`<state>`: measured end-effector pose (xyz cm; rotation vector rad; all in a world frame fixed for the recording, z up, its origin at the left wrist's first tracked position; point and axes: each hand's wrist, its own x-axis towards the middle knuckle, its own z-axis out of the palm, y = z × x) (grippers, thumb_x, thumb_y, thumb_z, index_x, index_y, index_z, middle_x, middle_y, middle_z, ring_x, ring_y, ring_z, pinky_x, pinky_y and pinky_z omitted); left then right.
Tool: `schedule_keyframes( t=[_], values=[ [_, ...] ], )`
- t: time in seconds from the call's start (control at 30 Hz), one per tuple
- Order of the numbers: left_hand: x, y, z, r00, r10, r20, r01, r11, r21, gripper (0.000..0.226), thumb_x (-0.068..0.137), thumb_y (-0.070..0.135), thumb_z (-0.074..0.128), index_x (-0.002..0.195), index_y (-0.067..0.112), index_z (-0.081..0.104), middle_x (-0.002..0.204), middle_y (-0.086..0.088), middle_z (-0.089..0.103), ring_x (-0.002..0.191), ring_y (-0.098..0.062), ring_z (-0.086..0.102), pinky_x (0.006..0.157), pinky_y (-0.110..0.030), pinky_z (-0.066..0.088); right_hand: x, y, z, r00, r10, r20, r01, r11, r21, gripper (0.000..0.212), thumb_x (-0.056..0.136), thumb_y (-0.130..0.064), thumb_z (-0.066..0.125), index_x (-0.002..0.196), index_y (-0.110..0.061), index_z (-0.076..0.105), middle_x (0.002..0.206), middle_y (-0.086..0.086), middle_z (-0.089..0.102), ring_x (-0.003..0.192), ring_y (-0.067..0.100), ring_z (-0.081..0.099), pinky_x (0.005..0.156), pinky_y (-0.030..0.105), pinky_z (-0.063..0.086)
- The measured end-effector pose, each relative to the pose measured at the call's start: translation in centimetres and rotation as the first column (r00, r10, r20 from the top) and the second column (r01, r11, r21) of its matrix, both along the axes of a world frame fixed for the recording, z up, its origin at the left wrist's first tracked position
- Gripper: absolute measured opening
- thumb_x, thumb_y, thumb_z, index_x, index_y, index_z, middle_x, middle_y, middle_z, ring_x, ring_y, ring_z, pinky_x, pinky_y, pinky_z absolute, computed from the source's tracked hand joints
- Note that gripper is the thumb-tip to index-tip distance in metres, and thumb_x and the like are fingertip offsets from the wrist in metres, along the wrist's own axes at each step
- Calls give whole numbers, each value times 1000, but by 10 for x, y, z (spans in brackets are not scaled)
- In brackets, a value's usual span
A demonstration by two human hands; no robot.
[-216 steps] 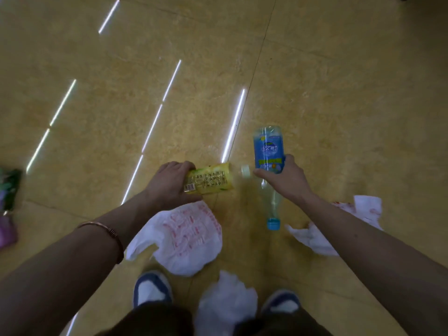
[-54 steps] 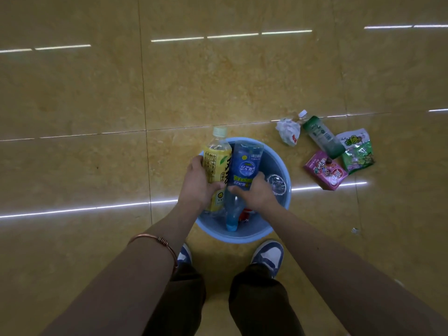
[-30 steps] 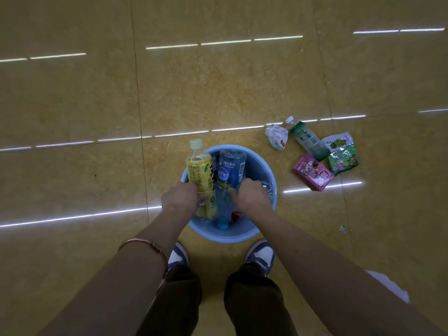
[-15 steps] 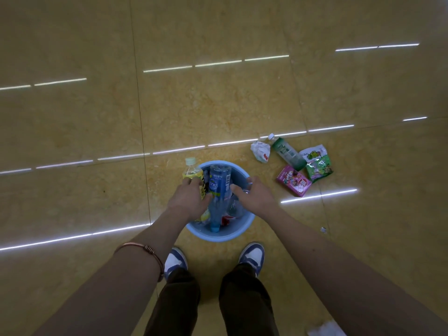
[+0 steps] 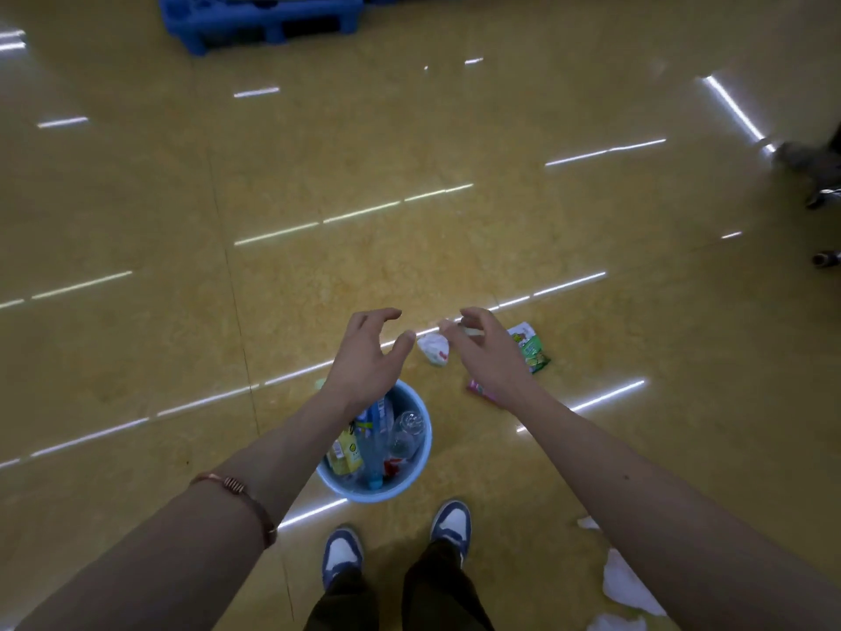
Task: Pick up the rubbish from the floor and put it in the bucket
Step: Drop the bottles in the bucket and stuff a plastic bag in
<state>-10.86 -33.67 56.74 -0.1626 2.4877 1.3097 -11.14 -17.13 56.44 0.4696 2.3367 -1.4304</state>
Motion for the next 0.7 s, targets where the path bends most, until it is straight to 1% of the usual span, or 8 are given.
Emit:
schedule_keyframes(
  t=[0.13, 0.23, 0.37, 0.43, 0.5, 0.53, 0.6, 0.7],
  values=[
    [4, 18, 67, 993, -55, -108, 67, 991, 119, 36, 94, 33, 50, 130, 24, 49, 130, 4, 44, 112, -5, 46, 87, -22, 38, 12, 25, 64, 981, -140, -137, 133, 989, -62, 48, 91, -42, 57, 134, -20, 49, 133, -6, 53, 109, 10, 54, 74, 12, 42],
    [5, 37, 122, 973, -145, -182, 177, 968, 176, 34, 94, 32, 50, 127, 25, 52, 127, 7, 51, 108, -4, 50, 88, -23, 40, 29, 47, 111, 943, -253, -215, 235, 966, -109, 43, 92, -37, 57, 131, -20, 52, 129, -6, 55, 103, 3, 55, 72, 9, 43],
    [8, 72, 185, 907, -297, -298, 353, 922, 158, 32, 94, 32, 49, 125, 23, 54, 122, 4, 56, 102, -6, 54, 91, -26, 44, 58, 80, 164, 872, -371, -319, 356, 928, -106, 42, 92, -35, 57, 131, -18, 53, 128, -5, 56, 96, -12, 52, 69, -3, 39],
    [11, 94, 209, 854, -390, -344, 452, 884, 122, 32, 94, 32, 49, 124, 22, 55, 123, 3, 57, 103, -8, 54, 88, -22, 41, 77, 98, 188, 827, -442, -347, 431, 895, -114, 43, 92, -37, 57, 131, -20, 52, 128, -5, 55, 101, -2, 56, 79, 5, 43],
    [17, 119, 228, 794, -486, -366, 549, 832, 86, 32, 95, 33, 48, 123, 22, 57, 122, 4, 57, 102, -6, 52, 82, -10, 37, 102, 118, 209, 772, -521, -364, 514, 849, -124, 45, 90, -42, 57, 131, -23, 51, 126, -7, 55, 108, 13, 59, 94, 27, 48],
    [23, 134, 236, 759, -532, -376, 596, 800, 70, 32, 95, 33, 48, 123, 21, 58, 120, 4, 57, 100, -5, 51, 78, -2, 34, 117, 130, 219, 745, -552, -375, 551, 826, -119, 46, 90, -44, 57, 131, -25, 51, 126, -7, 55, 109, 16, 59, 97, 34, 48],
    [39, 166, 251, 683, -612, -398, 685, 726, 59, 30, 96, 32, 47, 120, 19, 61, 117, 4, 58, 96, -4, 50, 73, 6, 30, 154, 155, 238, 686, -610, -397, 628, 772, -99, 46, 90, -45, 57, 131, -26, 50, 125, -8, 55, 109, 16, 59, 96, 37, 48],
    [78, 216, 269, 564, -704, -432, 798, 599, 66, 28, 96, 31, 47, 117, 19, 61, 115, 4, 57, 94, -3, 49, 71, 5, 31, 220, 192, 262, 592, -686, -423, 740, 671, -53, 47, 89, -47, 56, 132, -27, 49, 125, -8, 54, 108, 15, 60, 93, 34, 49]
  ],
)
